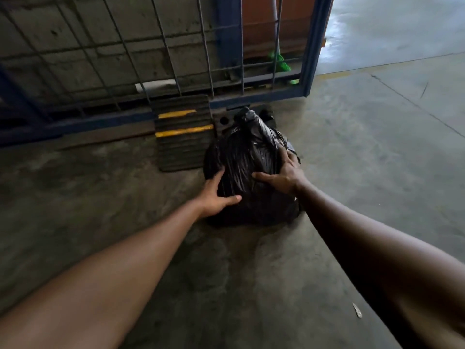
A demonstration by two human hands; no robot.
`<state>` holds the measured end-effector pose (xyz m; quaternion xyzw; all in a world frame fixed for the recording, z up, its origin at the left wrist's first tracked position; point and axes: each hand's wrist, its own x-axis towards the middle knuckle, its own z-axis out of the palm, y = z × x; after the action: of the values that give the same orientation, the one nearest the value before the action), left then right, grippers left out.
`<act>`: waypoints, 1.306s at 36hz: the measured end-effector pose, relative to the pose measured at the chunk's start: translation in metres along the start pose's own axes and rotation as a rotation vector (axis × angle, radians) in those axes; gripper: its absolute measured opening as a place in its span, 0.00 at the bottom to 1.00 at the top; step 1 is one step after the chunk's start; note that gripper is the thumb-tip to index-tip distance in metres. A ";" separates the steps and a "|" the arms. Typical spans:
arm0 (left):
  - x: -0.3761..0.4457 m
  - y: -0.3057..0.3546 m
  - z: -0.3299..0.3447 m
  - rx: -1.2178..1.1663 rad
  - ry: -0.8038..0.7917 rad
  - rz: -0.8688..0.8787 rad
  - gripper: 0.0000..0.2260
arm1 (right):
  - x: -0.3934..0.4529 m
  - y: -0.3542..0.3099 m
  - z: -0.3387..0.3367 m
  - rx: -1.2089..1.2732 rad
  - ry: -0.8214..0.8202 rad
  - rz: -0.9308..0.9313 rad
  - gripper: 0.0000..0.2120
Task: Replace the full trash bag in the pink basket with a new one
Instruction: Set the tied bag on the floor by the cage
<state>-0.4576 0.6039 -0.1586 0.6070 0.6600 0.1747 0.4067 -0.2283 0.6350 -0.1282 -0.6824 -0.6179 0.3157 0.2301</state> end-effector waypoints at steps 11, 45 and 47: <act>-0.027 0.030 -0.001 0.097 0.268 0.110 0.34 | -0.032 0.009 -0.038 0.015 0.107 -0.041 0.48; -0.469 0.335 0.290 -0.061 -0.609 1.152 0.07 | -0.734 0.041 -0.363 -0.546 0.240 0.472 0.14; -0.507 0.339 0.306 -0.065 -0.647 1.233 0.07 | -0.769 0.054 -0.368 -0.524 0.261 0.533 0.13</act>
<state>-0.0392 0.1136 0.0652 0.8801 0.0351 0.2038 0.4273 0.0441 -0.1043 0.2024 -0.8889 -0.4441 0.1065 0.0346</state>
